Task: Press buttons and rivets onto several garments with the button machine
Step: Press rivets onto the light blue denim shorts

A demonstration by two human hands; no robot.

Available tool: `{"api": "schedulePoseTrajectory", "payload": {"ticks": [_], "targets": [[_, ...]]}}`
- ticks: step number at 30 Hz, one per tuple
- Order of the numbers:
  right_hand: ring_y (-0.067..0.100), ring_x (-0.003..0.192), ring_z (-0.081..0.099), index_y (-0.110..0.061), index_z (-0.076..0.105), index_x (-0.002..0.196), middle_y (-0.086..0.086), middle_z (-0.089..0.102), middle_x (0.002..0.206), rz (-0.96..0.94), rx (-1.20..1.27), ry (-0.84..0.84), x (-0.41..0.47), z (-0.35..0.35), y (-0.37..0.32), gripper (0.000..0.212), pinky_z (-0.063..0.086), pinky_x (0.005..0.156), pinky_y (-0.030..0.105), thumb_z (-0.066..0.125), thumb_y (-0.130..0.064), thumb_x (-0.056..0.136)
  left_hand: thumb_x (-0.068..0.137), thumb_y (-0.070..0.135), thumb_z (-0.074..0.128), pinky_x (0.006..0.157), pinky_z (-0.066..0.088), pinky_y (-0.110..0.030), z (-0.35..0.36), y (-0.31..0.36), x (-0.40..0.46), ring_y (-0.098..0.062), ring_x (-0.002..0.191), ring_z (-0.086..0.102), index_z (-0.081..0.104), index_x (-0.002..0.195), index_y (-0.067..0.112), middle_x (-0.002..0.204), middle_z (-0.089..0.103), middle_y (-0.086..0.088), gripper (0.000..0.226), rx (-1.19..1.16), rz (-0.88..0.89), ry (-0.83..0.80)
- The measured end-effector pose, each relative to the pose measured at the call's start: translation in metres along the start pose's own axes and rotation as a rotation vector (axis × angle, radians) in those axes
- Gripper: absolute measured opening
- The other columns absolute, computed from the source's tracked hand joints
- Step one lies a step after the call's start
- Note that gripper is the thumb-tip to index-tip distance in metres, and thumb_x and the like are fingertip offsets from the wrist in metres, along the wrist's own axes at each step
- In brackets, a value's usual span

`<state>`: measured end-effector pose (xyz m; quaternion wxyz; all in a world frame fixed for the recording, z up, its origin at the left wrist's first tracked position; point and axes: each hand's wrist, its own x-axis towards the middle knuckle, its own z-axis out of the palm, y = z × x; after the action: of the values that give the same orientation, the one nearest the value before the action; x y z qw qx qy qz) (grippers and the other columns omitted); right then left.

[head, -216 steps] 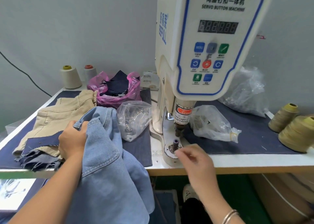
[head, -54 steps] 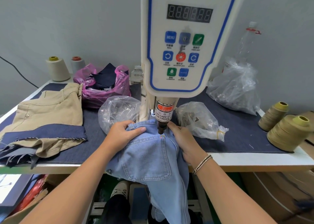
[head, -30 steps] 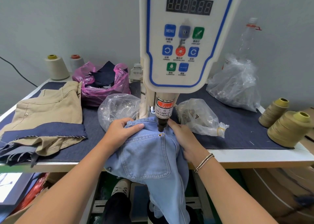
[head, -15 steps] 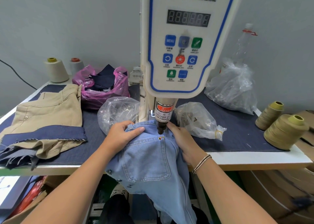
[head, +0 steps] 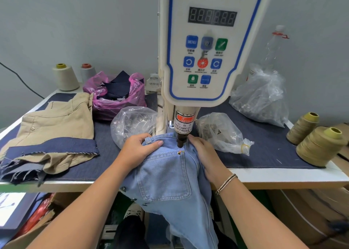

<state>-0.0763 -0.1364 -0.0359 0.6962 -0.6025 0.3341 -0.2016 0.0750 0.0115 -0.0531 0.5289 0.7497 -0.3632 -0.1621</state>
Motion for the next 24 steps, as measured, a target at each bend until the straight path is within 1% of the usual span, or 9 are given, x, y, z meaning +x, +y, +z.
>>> {"api": "schedulePoseTrajectory", "payload": {"ticks": [3,5,7,9,11,14,17,19,24], "targets": [[0.001,0.093,0.062,-0.019,0.061,0.108,-0.001,0.067,0.106,-0.118,-0.108,0.046,-0.01,-0.003,0.003,0.016,0.047,0.075,0.013,0.052,-0.024,0.096,0.082,0.04,0.074,0.057,0.042,-0.018,0.0,-0.003,0.001,-0.003,0.058,0.056,0.064,0.065,0.023,0.059,0.061,0.008,0.025,0.002,-0.005,-0.003],[-0.01,0.091,0.055,-0.027,0.05,0.122,-0.017,0.059,0.103,-0.212,-0.269,0.032,-0.02,-0.013,0.005,0.026,0.041,0.075,0.008,0.052,-0.022,0.096,0.079,0.044,0.073,0.057,0.041,-0.022,0.0,-0.005,0.001,-0.004,0.057,0.053,0.063,0.066,0.019,0.058,0.058,0.007,0.03,-0.008,-0.001,-0.003],[-0.01,0.089,0.055,-0.032,0.047,0.125,-0.02,0.058,0.102,-0.331,-0.366,0.052,-0.033,-0.029,0.0,0.033,0.041,0.075,0.006,0.053,-0.019,0.095,0.074,0.05,0.07,0.058,0.039,-0.025,0.001,-0.005,0.001,-0.004,0.056,0.051,0.063,0.068,0.014,0.058,0.056,0.007,0.037,-0.011,0.004,0.01],[-0.005,0.092,0.057,-0.034,0.056,0.111,-0.018,0.06,0.102,-0.543,-0.463,0.166,-0.041,-0.048,-0.013,0.024,0.042,0.076,0.007,0.055,-0.018,0.093,0.071,0.053,0.067,0.058,0.039,-0.026,0.001,-0.005,0.001,-0.003,0.056,0.05,0.063,0.068,0.015,0.058,0.056,0.006,0.039,-0.003,0.006,0.022],[0.007,0.096,0.053,-0.026,0.067,0.094,-0.011,0.058,0.099,-0.702,-0.681,0.356,-0.038,-0.068,-0.031,0.012,0.042,0.08,0.018,0.058,-0.019,0.092,0.072,0.055,0.066,0.059,0.04,-0.027,0.001,-0.005,0.0,-0.004,0.057,0.051,0.063,0.068,0.016,0.059,0.057,0.005,0.04,0.009,0.009,0.026],[0.022,0.116,0.039,-0.015,0.076,0.088,0.001,0.054,0.119,-0.591,-1.172,0.485,-0.015,-0.09,-0.049,0.023,0.03,0.097,0.036,0.059,-0.03,0.091,0.074,0.054,0.065,0.059,0.04,-0.028,0.002,-0.004,-0.002,-0.005,0.057,0.051,0.063,0.068,0.013,0.06,0.058,0.001,0.041,0.027,0.022,0.039],[0.027,0.138,0.021,-0.029,0.075,0.099,0.002,0.04,0.143,-0.526,-1.627,0.378,0.007,-0.089,-0.047,0.025,0.008,0.11,0.039,0.052,-0.038,0.094,0.08,0.047,0.069,0.06,0.041,-0.03,0.002,-0.004,-0.003,-0.007,0.059,0.053,0.064,0.07,0.011,0.066,0.062,-0.011,0.038,0.048,0.038,0.045],[0.028,0.14,0.015,-0.034,0.072,0.101,0.001,0.035,0.145,-0.54,-1.758,0.325,0.021,-0.082,-0.043,0.025,0.005,0.11,0.043,0.05,-0.039,0.093,0.085,0.039,0.07,0.061,0.042,-0.03,0.002,-0.005,-0.003,-0.007,0.059,0.053,0.064,0.07,0.011,0.068,0.063,-0.012,0.033,0.054,0.043,0.045],[0.027,0.134,0.022,-0.025,0.071,0.101,0.002,0.039,0.137,-0.453,-1.856,0.328,0.045,-0.066,-0.04,0.026,0.017,0.108,0.043,0.048,-0.033,0.092,0.086,0.037,0.07,0.059,0.041,-0.026,0.002,-0.007,-0.002,-0.005,0.058,0.053,0.065,0.07,0.011,0.066,0.062,-0.01,0.031,0.04,0.036,0.042]]}}
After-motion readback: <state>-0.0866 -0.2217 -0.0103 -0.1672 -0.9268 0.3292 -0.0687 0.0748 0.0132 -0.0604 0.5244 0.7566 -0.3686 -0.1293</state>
